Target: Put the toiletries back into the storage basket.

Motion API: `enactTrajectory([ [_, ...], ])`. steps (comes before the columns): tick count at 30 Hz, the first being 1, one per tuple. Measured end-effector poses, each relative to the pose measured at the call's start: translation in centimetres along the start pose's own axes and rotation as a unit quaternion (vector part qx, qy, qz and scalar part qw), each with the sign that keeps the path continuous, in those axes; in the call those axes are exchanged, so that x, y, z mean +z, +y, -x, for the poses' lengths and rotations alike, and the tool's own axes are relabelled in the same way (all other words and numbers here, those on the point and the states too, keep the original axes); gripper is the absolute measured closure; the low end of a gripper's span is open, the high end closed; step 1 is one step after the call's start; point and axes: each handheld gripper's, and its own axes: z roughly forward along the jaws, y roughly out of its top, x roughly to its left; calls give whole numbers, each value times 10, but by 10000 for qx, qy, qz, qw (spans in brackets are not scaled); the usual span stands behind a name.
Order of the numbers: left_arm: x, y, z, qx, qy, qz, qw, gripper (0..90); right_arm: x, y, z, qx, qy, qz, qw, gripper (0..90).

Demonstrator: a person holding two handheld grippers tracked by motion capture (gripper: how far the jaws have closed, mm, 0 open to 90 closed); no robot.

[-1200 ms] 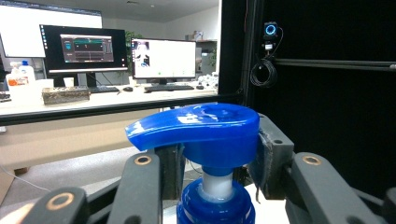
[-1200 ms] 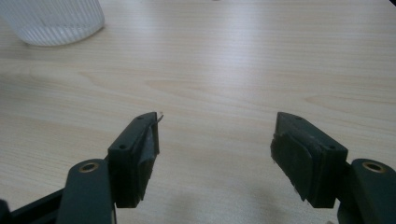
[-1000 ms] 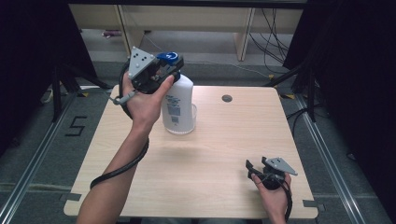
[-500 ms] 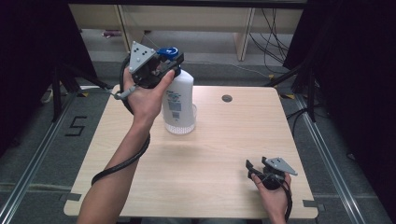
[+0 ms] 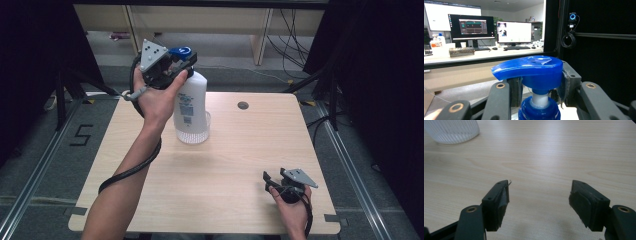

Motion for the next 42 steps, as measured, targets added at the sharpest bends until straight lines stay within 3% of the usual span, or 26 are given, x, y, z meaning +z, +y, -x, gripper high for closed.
enactTrajectory([
  [3, 3, -1, -1, -17, 24, -4, 10000, 596, -1, 1, 1, -39, -12, -93, 9999, 325],
  [4, 5, -1, -2, -3, 19, -12, 10000, 596, -2, 0, -4, 296, 1, -140, 9995, 325],
  [9, 12, -3, -3, -25, 31, 39, 10000, 596, -1, 0, -3, 220, -21, -101, 9997, 325],
  [13, 16, -3, -5, -29, 23, 24, 10000, 596, 0, 0, 1, 14, -69, -71, 9999, 325],
  [17, 21, -3, -6, -7, 19, 3, 10000, 596, -2, 0, 0, 24, -14, -106, 9999, 324],
  [18, 21, -3, -6, 13, 61, -8, 10000, 596, -2, 0, -2, 176, -19, -113, 9998, 325],
  [19, 22, -3, -6, -2, 30, -18, 10000, 596, -1, 0, 1, -15, -44, -83, 10000, 324],
  [20, 23, -3, -6, 20, 71, -21, 10000, 596, -1, 0, 1, -10, -42, -82, 10000, 325],
  [21, 24, -4, -7, 19, 82, -31, 10000, 596, -1, 0, -2, 190, -20, -92, 9998, 325],
  [22, 25, -5, -7, -27, 46, -30, 10000, 596, -2, 0, -3, 244, -10, -127, 9996, 325],
  [25, 28, -7, -10, 37, 44, -36, 10000, 596, -2, 0, -3, 242, -6, -89, 9997, 325],
  [27, 29, -8, -10, -17, 93, -97, 9999, 596, -2, 0, 1, -7, -38, -45, 10000, 325],
  [29, 30, -10, -10, -33, 97, -120, 9999, 596, -2, 0, 1, -7, -42, -59, 10000, 325],
  [30, 32, -10, -12, 34, 51, -87, 9999, 596, -2, 0, -3, 207, -7, -69, 9998, 325],
  [32, 33, -11, -12, -55, 113, -141, 9998, 596, -2, 0, -3, 250, 6, -37, 9997, 325],
  [33, 33, -12, -12, -133, 102, -171, 9997, 596, -2, -1, -3, 221, -14, 10, 9998, 325],
  [34, 34, -12, -13, -46, 118, -160, 9998, 596, -2, 0, 0, 15, -39, 0, 10000, 325],
  [35, 35, -13, -13, -55, 119, -167, 9998, 596, 0, 0, 1, -36, -103, -3, 9999, 325],
  [37, 36, -14, -13, -99, 133, -219, 9996, 596, -1, 0, 1, -23, -85, -56, 9999, 325],
  [38, 38, -13, -14, 56, 98, -152, 9998, 596, -2, 0, 1, -16, -65, -57, 10000, 325],
  [42, 39, -15, -14, 13, 181, -227, 9996, 596, -1, 0, 1, -36, -79, 11, 10000, 325],
])
